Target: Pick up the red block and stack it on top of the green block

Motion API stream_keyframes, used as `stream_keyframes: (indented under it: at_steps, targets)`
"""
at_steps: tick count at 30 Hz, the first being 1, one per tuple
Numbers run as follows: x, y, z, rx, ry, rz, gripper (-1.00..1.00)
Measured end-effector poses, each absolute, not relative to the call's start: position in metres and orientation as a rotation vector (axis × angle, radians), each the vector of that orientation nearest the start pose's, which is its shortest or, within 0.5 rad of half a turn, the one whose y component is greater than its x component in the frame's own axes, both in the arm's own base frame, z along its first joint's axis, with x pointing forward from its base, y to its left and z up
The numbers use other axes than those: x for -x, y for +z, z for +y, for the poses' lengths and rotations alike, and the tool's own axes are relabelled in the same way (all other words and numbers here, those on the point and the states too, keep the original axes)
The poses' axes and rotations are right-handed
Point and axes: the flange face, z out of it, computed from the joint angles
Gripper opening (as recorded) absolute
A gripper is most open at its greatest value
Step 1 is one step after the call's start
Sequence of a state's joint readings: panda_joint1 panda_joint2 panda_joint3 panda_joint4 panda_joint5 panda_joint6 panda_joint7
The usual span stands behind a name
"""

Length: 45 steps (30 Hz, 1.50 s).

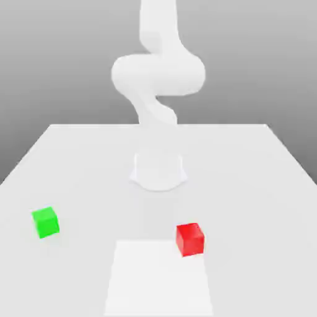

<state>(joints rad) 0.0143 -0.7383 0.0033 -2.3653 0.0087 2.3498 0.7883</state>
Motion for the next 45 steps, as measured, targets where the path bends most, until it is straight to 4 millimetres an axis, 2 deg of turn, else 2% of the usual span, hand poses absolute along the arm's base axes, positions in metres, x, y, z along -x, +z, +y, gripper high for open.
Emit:
stream_keyframes:
  at_steps: [4,7,9,13,17,18,20,23,24,31,39,41,45]
  targets:
    - [-0.407,0.562,0.023,2.622,-0.752,0.994,0.0]
    - [-0.415,0.487,0.037,2.709,-0.613,0.97,0.0]
    - [-0.414,0.437,0.045,2.767,-0.517,0.95,0.0]
    - [-0.39,0.335,0.06,2.884,-0.307,0.902,0.0]
    - [-0.345,0.233,0.069,2.999,-0.08,0.842,0.0]
    - [-0.337,0.21,0.071,3.017,-0.041,0.831,0.0]
    - [-0.33,0.184,0.072,3.03,-0.01,0.819,0.0]
    - [-0.327,0.156,0.072,3.032,-0.001,0.819,0.0]
    - [-0.326,0.148,0.072,3.032,0.0,0.819,-1.0]
    - [-0.326,0.146,0.072,3.033,0.0,0.82,-1.0]
    - [-0.326,0.204,0.07,3.031,0.0,0.827,-1.0]
    - [-0.331,0.21,0.053,3.012,0.0,0.895,-1.0]
    - [-0.341,0.216,0.005,2.953,0.0,1.073,-1.0]
